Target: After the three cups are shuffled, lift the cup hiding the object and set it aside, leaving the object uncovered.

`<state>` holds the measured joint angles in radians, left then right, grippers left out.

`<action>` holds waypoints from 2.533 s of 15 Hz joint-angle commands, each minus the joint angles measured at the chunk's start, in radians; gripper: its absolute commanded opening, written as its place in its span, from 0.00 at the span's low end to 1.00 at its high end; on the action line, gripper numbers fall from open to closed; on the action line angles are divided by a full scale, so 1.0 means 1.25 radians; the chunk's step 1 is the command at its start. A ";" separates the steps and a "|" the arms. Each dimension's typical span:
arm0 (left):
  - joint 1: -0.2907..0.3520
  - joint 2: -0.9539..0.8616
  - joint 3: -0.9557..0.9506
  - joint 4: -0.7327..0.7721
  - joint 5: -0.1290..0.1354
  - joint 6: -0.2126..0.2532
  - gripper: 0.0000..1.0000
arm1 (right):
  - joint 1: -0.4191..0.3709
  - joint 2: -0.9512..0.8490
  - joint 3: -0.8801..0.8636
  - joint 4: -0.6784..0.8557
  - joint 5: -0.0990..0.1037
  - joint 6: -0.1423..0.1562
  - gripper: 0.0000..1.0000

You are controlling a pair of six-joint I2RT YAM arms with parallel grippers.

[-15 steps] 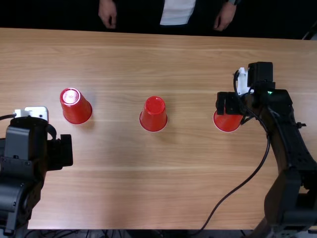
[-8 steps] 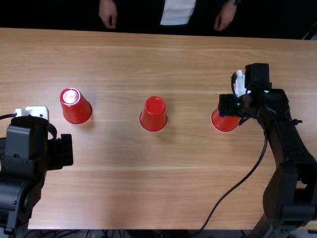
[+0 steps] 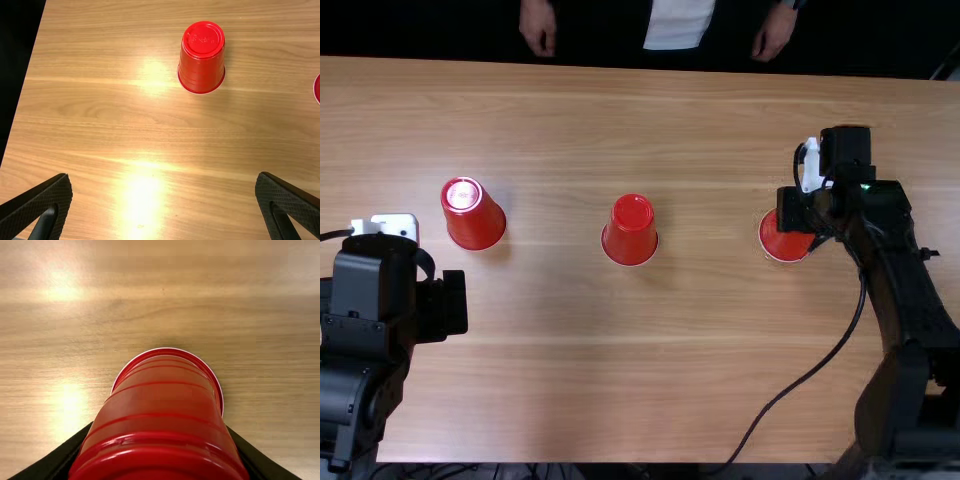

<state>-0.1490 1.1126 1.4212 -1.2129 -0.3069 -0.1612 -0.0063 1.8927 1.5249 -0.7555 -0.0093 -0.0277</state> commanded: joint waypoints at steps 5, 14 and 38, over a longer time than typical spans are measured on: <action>0.000 0.002 0.004 0.001 0.003 -0.011 1.00 | -0.004 -0.185 0.007 0.003 0.010 0.003 0.00; -0.012 -0.003 -0.001 0.001 0.003 -0.009 1.00 | -0.228 -0.307 -0.179 -0.012 0.019 0.035 0.00; -0.016 -0.085 -0.003 -0.006 0.003 -0.011 1.00 | -0.066 -0.493 -0.195 -0.006 0.002 0.029 1.00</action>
<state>-0.1638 1.0199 1.4208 -1.2205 -0.3042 -0.1619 -0.1162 1.2720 1.2774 -0.7536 -0.0032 0.0048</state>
